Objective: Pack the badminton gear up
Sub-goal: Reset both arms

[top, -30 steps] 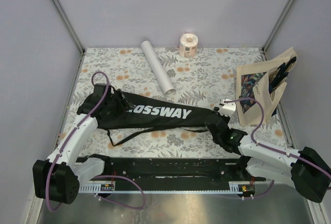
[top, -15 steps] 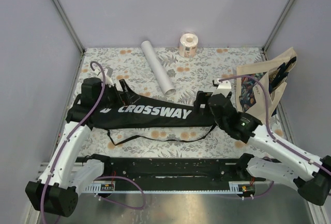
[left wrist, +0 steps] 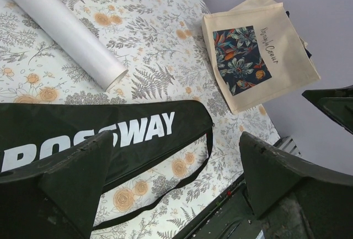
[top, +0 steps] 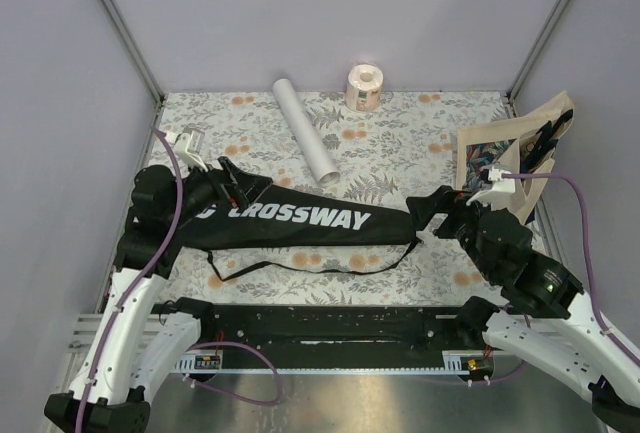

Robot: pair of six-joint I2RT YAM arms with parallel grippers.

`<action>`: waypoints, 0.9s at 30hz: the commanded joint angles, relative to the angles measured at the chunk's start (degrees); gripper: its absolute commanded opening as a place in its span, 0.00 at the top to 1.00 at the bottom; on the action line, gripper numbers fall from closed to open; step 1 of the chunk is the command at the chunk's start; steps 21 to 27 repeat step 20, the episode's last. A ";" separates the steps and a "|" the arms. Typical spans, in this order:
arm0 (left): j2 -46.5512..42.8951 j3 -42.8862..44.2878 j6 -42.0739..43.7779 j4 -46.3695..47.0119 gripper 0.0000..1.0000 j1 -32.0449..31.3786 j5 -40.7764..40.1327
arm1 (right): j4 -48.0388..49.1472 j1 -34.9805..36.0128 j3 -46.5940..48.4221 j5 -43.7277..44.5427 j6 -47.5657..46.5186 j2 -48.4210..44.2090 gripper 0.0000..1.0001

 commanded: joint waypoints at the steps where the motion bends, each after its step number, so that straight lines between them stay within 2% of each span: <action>1: -2.86 -1.09 -1.51 4.09 0.01 -0.04 0.55 | -1.56 -0.11 0.40 -0.74 1.12 -0.02 0.01; 9: -5.15 0.32 -0.54 -0.48 0.01 0.04 -1.57 | -1.04 -0.11 0.67 -0.82 0.68 0.50 0.00; 27: -5.33 0.76 -0.81 -0.40 0.01 -0.04 -1.75 | -0.95 -0.11 0.49 -1.62 1.91 1.29 0.00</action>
